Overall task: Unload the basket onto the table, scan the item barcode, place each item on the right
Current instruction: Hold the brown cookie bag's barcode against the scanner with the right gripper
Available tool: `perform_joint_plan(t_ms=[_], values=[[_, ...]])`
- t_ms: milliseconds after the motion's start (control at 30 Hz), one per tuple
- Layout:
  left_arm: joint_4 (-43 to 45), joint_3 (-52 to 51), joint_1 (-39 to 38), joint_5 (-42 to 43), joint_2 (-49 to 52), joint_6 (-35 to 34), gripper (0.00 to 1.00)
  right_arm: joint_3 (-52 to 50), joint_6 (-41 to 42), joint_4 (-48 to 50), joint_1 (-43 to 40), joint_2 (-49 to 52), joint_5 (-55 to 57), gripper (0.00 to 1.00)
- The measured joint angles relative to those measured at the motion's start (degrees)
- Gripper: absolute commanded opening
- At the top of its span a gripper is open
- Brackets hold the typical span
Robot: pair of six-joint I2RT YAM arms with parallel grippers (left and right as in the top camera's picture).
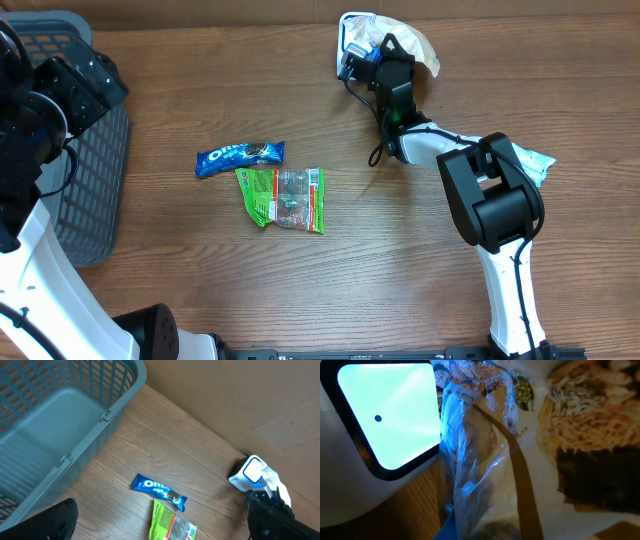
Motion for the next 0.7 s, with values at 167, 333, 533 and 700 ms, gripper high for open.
perform_joint_plan(t_ms=[167,333,533,700], values=[[0.00,0.00,0.00,0.00,0.00,0.00,1.00,0.00,-0.04,-0.02,0.22,0.00,0.15,0.04],[0.00,0.00,0.00,0.00,0.00,0.00,1.00,0.00,-1.01,0.00,0.92,0.00,1.38,0.04],[0.00,0.00,0.00,0.00,0.00,0.00,1.00,0.00,-5.73,0.59,1.53,0.00,2.99,0.04],[0.00,0.00,0.00,0.00,0.00,0.00,1.00,0.00,-10.25,4.22,1.70,0.24,4.35,0.04]])
